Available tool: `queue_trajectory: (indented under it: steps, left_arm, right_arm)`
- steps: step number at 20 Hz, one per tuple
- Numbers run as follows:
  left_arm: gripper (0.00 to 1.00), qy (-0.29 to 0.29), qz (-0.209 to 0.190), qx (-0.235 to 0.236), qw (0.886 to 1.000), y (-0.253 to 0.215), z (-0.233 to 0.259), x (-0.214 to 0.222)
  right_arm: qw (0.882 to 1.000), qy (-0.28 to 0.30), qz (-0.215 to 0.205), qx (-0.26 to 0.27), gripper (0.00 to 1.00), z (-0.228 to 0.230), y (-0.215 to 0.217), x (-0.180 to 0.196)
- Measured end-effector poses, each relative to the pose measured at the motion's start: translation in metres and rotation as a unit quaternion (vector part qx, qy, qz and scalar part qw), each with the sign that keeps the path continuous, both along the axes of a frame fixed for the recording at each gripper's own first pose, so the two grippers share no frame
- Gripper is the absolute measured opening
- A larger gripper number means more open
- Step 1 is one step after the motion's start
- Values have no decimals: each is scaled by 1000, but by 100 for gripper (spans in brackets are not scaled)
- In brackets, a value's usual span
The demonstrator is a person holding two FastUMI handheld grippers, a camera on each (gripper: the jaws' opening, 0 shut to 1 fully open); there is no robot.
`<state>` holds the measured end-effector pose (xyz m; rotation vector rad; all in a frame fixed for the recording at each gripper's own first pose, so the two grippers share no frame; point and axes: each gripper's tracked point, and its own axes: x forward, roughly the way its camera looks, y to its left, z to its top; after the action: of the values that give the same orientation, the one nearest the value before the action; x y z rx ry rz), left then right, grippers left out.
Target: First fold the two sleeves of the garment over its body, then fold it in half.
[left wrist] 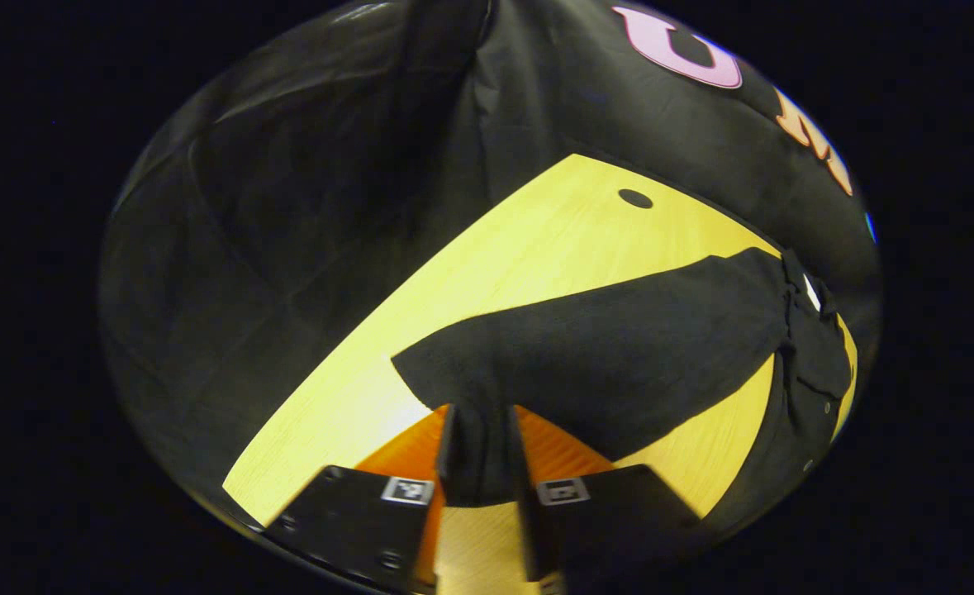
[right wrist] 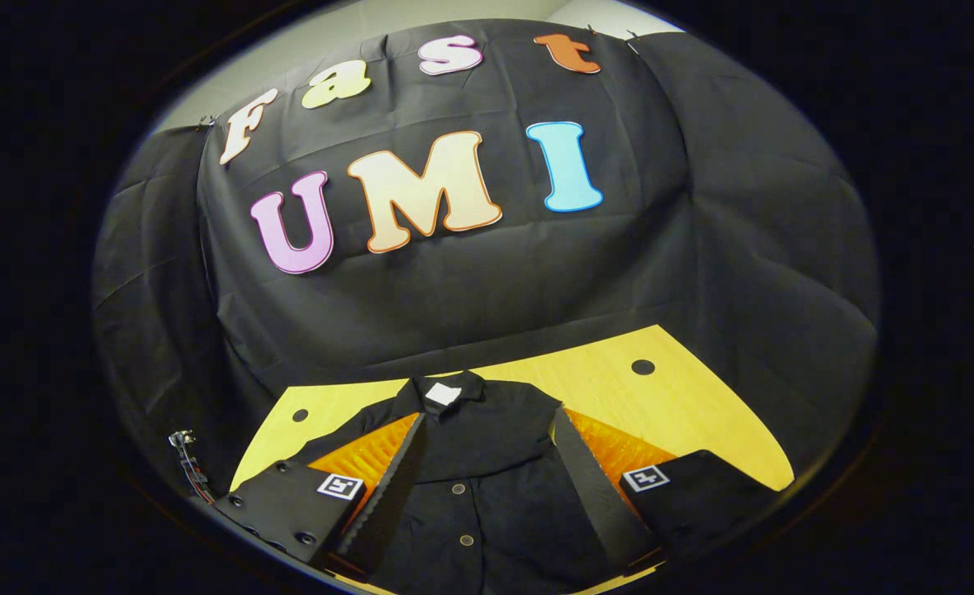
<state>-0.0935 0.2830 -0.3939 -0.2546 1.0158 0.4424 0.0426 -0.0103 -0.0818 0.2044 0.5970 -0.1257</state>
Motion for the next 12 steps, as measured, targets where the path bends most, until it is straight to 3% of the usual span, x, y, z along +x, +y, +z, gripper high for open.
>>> queue_trajectory:
  steps: [1, 3, 6, 8, 12]
  left_arm:
    - [7, 2, -1, -1, 1000, -1, 1, 2]
    - [1, -7, -4, -9, 1000, -2, 1, 4]
    - [0, -4, 2, -38, 999, -2, 5, 6]
    - [0, -31, -9, -31, 999, -5, 26, 21]
    - [0, -105, -78, -45, 990, -75, 84, 76]
  right_arm:
    - [1000, 3, -1, 2, 98, -1, -2, -2]
    - [1000, 2, -5, 1, 98, -1, -10, -4]
    - [1000, -5, -14, 3, 98, 4, -21, -6]
    - [1000, -9, -20, 1, 98, 8, -31, -9]
    - [999, -13, -33, -16, 98, 13, -60, -21]
